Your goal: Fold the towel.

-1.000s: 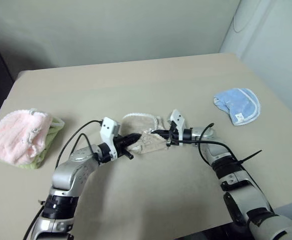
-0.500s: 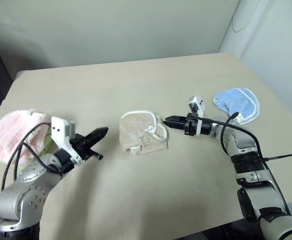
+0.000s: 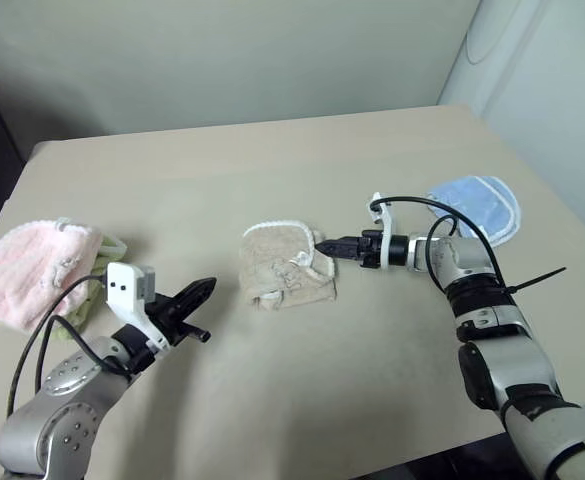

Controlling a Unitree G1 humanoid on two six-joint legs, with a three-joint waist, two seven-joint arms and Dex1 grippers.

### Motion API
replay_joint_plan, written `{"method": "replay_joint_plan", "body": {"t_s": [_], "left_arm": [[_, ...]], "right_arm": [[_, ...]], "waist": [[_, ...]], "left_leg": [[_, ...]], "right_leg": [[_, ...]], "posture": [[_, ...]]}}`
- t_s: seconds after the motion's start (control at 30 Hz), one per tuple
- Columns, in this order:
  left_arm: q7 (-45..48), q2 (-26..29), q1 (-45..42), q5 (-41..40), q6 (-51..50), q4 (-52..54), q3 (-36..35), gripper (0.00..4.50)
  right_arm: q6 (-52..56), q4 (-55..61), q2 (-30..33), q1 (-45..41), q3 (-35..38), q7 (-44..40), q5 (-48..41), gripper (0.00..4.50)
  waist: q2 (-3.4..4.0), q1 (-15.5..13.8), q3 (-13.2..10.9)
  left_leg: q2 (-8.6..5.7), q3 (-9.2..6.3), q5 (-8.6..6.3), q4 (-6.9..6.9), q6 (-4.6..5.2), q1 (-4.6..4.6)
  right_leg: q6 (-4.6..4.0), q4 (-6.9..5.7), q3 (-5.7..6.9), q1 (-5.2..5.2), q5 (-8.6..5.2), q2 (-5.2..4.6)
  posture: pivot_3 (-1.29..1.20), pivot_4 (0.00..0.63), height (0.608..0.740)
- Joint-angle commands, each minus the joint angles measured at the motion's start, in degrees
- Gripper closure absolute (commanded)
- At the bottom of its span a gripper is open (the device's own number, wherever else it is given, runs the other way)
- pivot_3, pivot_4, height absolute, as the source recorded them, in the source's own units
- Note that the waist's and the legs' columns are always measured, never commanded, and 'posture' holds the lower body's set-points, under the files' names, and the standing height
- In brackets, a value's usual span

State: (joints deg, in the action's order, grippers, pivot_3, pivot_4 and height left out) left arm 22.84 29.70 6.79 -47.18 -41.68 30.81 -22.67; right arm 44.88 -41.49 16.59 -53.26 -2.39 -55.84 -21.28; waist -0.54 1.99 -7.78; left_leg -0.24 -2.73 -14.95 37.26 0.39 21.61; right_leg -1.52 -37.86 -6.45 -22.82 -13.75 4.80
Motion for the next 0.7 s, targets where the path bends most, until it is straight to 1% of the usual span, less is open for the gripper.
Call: {"method": "replay_joint_plan", "body": {"t_s": [0.03,0.13,0.27,0.53,0.57,0.6,0.7], "left_arm": [[-0.4,-0.1,-0.2,-0.3,1.3,2.3,-0.4,4.5],[-0.5,-0.2,-0.4,-0.2,1.4,2.1,-0.1,4.5],[-0.6,-0.5,-0.6,-0.2,1.6,2.1,0.5,4.5],[-0.9,-1.5,-0.3,0.4,2.0,2.3,1.9,4.5],[-0.9,-1.6,-0.3,0.4,2.0,2.4,2.0,4.5],[-1.0,-1.7,-0.3,0.5,2.0,2.4,2.2,4.5],[-1.0,-1.8,-0.1,0.6,2.2,2.5,2.4,4.5]], "right_arm": [[-3.0,-2.3,-1.4,-2.6,-1.4,-1.9,1.8,0.01],[-3.6,-2.9,-3.1,-3.1,-2.3,-3.2,2.4,0.01],[-1.9,-1.0,-5.1,-3.4,-2.2,-4.6,1.8,0.01],[-0.9,0.7,-7.0,-3.3,-2.6,-3.6,2.5,0.01],[-1.0,0.4,-7.1,-3.3,-2.4,-3.2,2.6,0.37],[-1.2,0.1,-7.0,-3.3,-2.2,-3.0,2.7,0.58],[-1.0,0.0,-6.6,-3.2,-1.7,-2.9,2.7,1.56]], "waist": [[0.0,0.2,0.0],[0.0,0.3,0.0],[0.0,0.4,0.0],[0.0,0.4,0.0],[0.0,0.4,0.0],[0.0,0.4,0.0],[0.0,0.4,0.0]], "left_leg": [[0.0,0.01,0.0,0.0,0.0,-0.01],[0.01,-0.01,0.0,-0.01,0.01,-0.02],[0.01,-0.01,0.0,-0.02,0.0,-0.02],[0.0,0.0,0.0,-0.01,0.0,0.0],[0.0,-0.01,0.0,-0.01,0.0,0.0],[0.0,-0.01,0.0,-0.01,0.0,0.0],[0.0,0.0,0.0,0.0,0.0,0.0]], "right_leg": [[-0.01,-0.02,0.0,0.0,0.01,0.0],[-0.04,-0.03,0.0,0.01,0.02,0.01],[-0.04,-0.01,0.01,0.0,0.02,0.01],[-0.04,0.02,0.01,0.01,0.02,0.0],[-0.04,0.02,0.01,0.01,0.02,0.0],[-0.05,0.02,0.02,0.01,0.02,0.0],[-0.04,0.02,0.02,0.01,0.02,0.0]], "posture": [[0.0,0.15,0.74],[0.0,0.15,0.74],[0.0,0.15,0.74],[0.0,0.15,0.74],[0.0,0.15,0.74],[0.0,0.15,0.74],[0.0,0.15,0.74]]}}
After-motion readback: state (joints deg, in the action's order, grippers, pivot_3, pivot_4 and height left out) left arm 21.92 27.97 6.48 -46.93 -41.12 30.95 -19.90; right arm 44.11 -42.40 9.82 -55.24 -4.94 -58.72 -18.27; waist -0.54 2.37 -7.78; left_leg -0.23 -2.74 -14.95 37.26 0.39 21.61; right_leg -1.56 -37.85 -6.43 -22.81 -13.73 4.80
